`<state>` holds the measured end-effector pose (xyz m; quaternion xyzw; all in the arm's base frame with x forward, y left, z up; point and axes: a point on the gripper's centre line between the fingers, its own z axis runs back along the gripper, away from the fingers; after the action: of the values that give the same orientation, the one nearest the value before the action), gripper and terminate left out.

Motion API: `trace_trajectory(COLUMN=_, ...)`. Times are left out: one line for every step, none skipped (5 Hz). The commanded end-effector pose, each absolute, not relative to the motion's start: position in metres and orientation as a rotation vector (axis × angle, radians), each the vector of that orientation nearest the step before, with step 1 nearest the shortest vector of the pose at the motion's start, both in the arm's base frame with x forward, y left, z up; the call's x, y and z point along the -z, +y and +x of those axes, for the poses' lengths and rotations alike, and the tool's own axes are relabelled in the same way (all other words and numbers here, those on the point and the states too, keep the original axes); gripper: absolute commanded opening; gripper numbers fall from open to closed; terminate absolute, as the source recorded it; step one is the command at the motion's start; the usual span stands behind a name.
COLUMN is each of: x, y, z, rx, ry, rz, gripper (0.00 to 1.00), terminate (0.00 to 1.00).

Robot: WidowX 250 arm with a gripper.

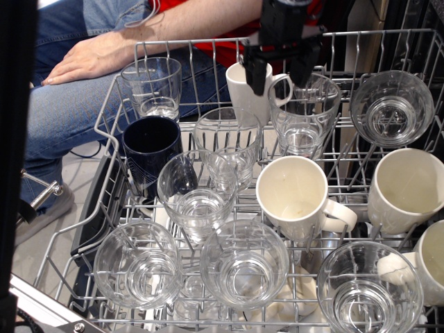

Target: Pick up glass cup

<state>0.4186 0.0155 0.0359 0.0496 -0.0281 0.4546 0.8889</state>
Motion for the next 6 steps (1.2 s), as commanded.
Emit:
trace_trajectory(x=-0.031, y=0.023, z=0.447, rx=-1.048, ry=-0.122, rz=0.042, gripper=1.0, terminate=0.0)
trace_trajectory(x=-0.019, y=0.021, z=0.451, rx=-1.078, ry=-0.11, rz=0.056, gripper=1.0, terminate=0.0)
trace_trajectory(x=-0.01, y=0.022, z=0.444, rx=-1.082, ry=-0.109, rz=0.054, gripper=1.0, terminate=0.0)
trace_trajectory(x=-0.003, y=0.021, z=0.436, rx=-1.095, ry=-0.112, rz=0.046, gripper=1.0, terminate=0.0)
trace_trajectory(x=0.004, y=0.02, z=0.432, rx=-1.113, ry=-0.117, rz=0.042, gripper=1.0, terminate=0.0)
trace_trajectory(x=0.007, y=0.017, z=0.43, rx=-1.133, ry=-0.11, rz=0.036, gripper=0.0, terminate=0.0)
